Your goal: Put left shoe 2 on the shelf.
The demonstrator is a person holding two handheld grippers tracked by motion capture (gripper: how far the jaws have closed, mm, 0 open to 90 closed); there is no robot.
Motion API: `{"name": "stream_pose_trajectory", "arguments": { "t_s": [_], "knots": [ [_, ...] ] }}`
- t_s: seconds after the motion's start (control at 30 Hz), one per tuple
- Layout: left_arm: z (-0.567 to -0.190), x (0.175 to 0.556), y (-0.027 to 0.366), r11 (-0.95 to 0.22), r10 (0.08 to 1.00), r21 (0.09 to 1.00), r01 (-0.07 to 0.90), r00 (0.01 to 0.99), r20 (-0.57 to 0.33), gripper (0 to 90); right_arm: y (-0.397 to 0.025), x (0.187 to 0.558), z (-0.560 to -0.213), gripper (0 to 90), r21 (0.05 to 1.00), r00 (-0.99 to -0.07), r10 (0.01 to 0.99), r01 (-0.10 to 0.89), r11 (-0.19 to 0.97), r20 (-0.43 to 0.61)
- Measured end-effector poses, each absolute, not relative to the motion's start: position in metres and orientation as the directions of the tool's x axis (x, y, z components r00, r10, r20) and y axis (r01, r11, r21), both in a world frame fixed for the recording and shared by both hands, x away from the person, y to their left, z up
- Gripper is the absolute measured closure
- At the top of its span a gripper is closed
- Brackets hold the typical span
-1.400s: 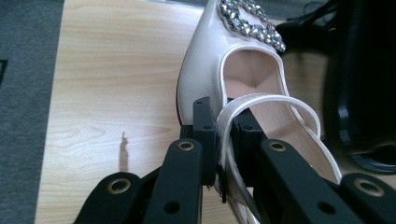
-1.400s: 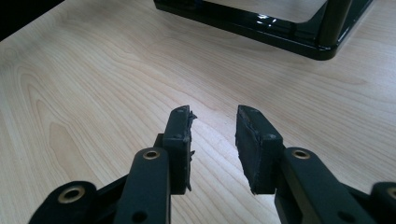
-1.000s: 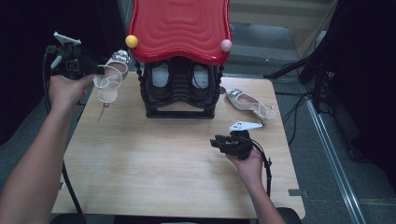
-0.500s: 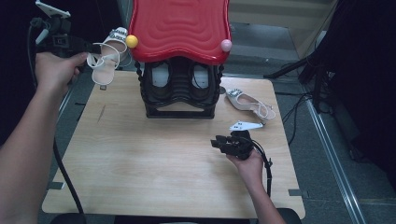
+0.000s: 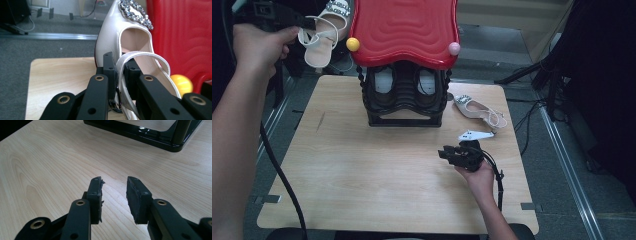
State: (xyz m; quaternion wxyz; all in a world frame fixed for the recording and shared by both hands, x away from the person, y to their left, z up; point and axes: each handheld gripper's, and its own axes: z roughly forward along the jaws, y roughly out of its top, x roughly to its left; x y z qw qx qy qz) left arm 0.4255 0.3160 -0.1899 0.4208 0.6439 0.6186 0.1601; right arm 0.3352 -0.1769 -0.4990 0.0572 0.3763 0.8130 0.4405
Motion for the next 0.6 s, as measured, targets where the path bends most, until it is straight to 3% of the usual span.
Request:
{"name": "stream_pose_trajectory", "arguments": {
  "t_s": [0.4, 0.6],
  "knots": [
    [-0.142, 0.421, 0.278, 0.085, 0.918, 0.782, 0.617, 0.257, -0.303, 83.8, -0.176, 0.335, -0.499, 66.3, 0.757, -0.708, 0.664, 0.565, 0.329, 0.24],
    [-0.136, 0.431, 0.251, 0.073, 0.904, 0.79, 0.609, 0.294, -0.31, 83.7, -0.178, 0.334, -0.498, 66.3, 0.761, -0.708, 0.665, 0.561, 0.325, 0.238]
  ]
}}
